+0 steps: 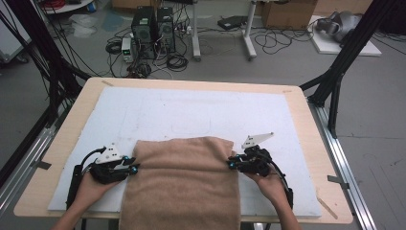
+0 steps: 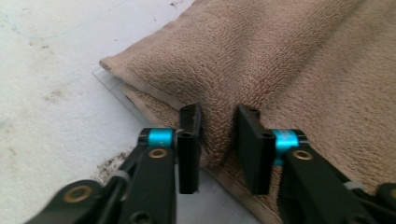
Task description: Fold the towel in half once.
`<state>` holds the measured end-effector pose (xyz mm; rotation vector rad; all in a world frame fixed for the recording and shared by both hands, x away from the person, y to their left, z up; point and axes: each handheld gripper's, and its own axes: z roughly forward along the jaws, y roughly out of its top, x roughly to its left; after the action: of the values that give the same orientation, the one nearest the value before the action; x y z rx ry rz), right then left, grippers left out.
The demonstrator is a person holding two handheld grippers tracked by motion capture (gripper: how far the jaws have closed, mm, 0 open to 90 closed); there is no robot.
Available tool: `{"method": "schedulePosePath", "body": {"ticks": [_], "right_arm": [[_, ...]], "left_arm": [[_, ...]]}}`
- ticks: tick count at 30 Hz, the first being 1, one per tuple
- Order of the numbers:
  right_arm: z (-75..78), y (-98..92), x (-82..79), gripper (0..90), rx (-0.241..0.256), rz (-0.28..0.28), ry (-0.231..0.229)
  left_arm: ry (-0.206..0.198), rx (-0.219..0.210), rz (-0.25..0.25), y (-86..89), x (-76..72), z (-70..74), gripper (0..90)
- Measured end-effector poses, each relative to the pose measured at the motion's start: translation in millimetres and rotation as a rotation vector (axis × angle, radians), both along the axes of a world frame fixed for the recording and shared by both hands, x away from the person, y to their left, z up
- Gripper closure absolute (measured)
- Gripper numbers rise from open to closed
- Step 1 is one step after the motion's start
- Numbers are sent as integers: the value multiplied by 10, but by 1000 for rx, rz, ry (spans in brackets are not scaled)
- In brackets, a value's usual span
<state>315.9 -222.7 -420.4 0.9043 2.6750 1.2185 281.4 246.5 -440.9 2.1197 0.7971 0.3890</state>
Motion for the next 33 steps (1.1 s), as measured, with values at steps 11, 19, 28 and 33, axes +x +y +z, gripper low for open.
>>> {"method": "schedulePosePath", "body": {"ticks": [11,19,28,33], "right_arm": [[326,-1,171,568,13,-31,-79],[189,99,458,532,-66,-75,-77],[-102,254,624,505,-131,-61,10],[-114,273,609,730,-102,-10,29]], "left_arm": [[-51,-33,63,-2,272,378,582],[32,-2,116,-49,634,207,588],[106,6,92,-90,745,19,631],[80,32,77,-128,707,44,764]]}}
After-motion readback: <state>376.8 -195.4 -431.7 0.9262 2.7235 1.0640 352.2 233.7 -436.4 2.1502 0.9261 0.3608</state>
